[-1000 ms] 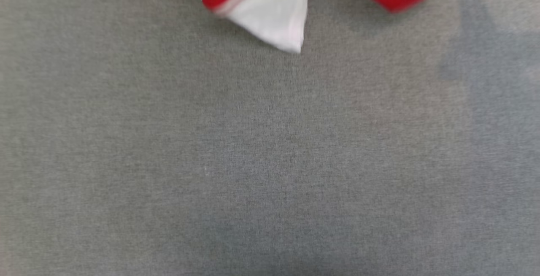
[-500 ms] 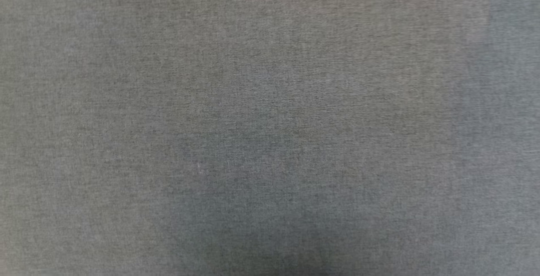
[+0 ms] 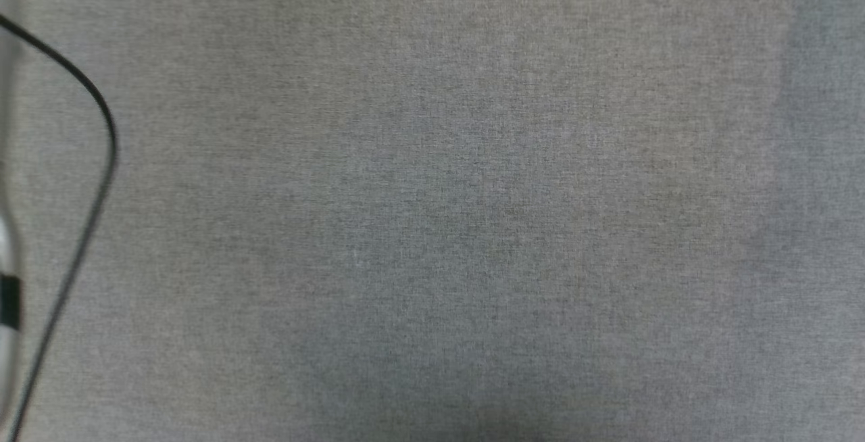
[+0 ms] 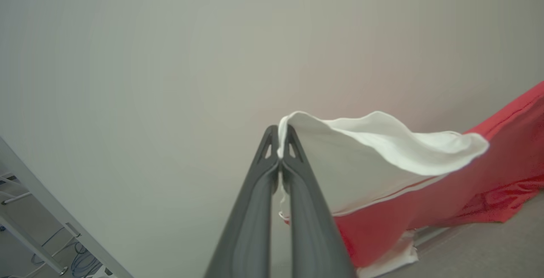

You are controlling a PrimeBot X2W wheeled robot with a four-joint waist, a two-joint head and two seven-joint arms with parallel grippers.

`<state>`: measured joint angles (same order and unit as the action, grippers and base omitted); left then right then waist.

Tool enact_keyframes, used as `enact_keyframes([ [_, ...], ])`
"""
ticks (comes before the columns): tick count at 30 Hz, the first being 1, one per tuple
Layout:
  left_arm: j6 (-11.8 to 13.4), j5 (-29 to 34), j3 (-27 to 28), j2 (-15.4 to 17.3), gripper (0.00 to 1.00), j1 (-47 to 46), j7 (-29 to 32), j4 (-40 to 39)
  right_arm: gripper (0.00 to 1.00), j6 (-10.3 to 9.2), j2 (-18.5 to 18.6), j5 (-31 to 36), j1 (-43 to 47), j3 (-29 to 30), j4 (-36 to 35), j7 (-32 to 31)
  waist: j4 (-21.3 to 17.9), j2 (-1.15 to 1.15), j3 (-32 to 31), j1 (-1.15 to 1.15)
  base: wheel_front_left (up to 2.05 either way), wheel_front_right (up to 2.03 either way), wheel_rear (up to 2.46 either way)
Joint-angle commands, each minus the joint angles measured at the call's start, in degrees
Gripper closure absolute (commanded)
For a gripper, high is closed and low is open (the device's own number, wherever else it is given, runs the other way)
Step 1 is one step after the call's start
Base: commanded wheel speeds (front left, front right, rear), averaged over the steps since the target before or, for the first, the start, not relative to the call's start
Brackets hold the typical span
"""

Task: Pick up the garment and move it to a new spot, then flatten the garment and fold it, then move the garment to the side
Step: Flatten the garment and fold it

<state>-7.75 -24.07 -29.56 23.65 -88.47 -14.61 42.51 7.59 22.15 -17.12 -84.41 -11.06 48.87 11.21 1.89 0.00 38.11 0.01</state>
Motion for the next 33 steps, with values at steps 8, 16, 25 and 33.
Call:
enact_keyframes([
  [8,2.1,-1.3,-0.2,-1.3,1.0,24.9,-0.4,-14.1,1.0,-0.1,0.3,-7.4,16.5,-7.2,-4.3,2.7,2.3,0.0,-9.2,-0.01,0.0,0.0,0.0],
  [16,7.0,-3.1,-2.6,1.9,1.0,48.3,1.7,-23.8,1.0,-0.1,2.6,-15.6,34.3,-12.3,-10.1,2.5,3.2,0.0,-17.1,-0.01,0.0,0.0,0.0],
  [25,10.8,-7.1,-3.2,5.3,1.0,66.2,4.2,-29.5,1.0,-0.1,2.3,-27.1,48.5,-10.6,-11.6,-1.2,3.5,0.0,-24.1,-0.01,0.0,0.0,0.0],
  [33,11.7,-8.9,-4.6,7.1,1.0,74.5,5.9,-32.6,1.0,-0.1,2.4,-30.2,57.4,-10.3,-14.3,-4.5,3.3,0.0,-29.5,-0.01,0.0,0.0,0.0],
])
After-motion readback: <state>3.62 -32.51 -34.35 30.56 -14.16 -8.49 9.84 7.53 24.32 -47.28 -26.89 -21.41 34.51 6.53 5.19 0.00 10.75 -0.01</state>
